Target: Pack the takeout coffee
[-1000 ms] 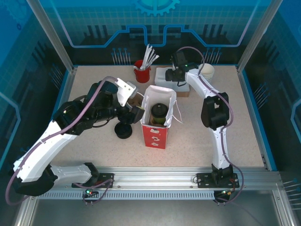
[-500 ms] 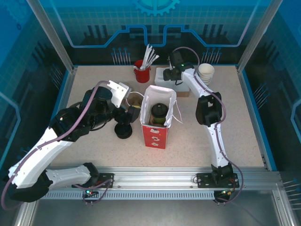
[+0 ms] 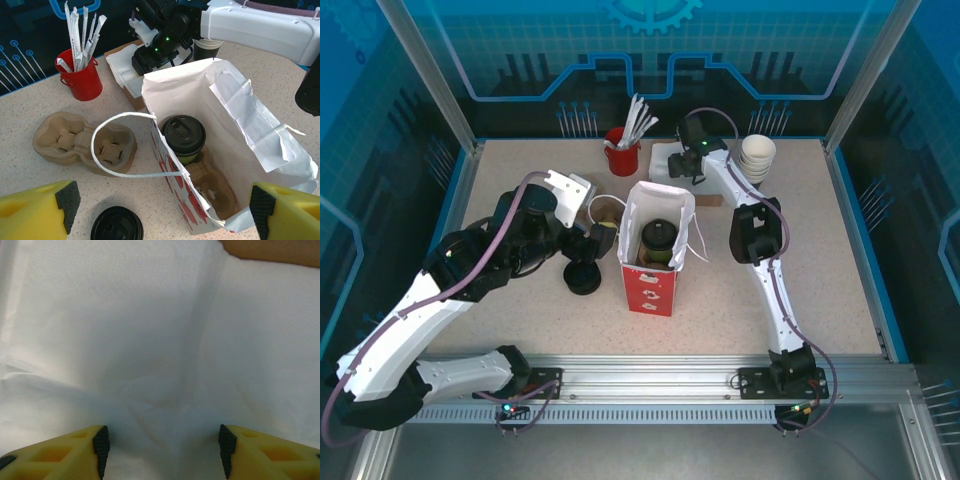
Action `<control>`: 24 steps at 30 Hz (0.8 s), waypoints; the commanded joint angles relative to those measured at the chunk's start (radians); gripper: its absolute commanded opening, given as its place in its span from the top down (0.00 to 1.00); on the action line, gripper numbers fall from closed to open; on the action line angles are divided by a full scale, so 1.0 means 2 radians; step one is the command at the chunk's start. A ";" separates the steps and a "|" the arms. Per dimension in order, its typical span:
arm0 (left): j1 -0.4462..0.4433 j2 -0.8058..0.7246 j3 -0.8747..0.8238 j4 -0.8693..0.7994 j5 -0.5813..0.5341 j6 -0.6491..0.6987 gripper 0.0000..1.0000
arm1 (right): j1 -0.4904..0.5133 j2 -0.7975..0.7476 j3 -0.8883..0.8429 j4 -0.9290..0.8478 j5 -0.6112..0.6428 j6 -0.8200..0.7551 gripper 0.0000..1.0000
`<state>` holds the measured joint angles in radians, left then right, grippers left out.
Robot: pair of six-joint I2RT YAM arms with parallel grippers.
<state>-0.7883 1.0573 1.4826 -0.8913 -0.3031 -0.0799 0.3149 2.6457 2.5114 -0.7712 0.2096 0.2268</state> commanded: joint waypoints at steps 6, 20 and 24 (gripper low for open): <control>0.001 -0.003 -0.001 0.005 -0.010 -0.010 0.10 | -0.006 0.016 0.012 -0.023 0.011 -0.005 0.40; 0.002 -0.003 -0.003 -0.001 -0.008 -0.017 0.10 | -0.005 -0.017 -0.011 -0.013 -0.012 0.003 0.62; 0.002 -0.003 -0.004 -0.001 -0.008 -0.019 0.10 | -0.004 -0.028 -0.011 -0.011 -0.015 0.003 0.67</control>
<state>-0.7883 1.0573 1.4826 -0.8917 -0.3031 -0.1036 0.3084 2.6465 2.4996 -0.7769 0.1986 0.2310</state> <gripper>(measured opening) 0.900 0.342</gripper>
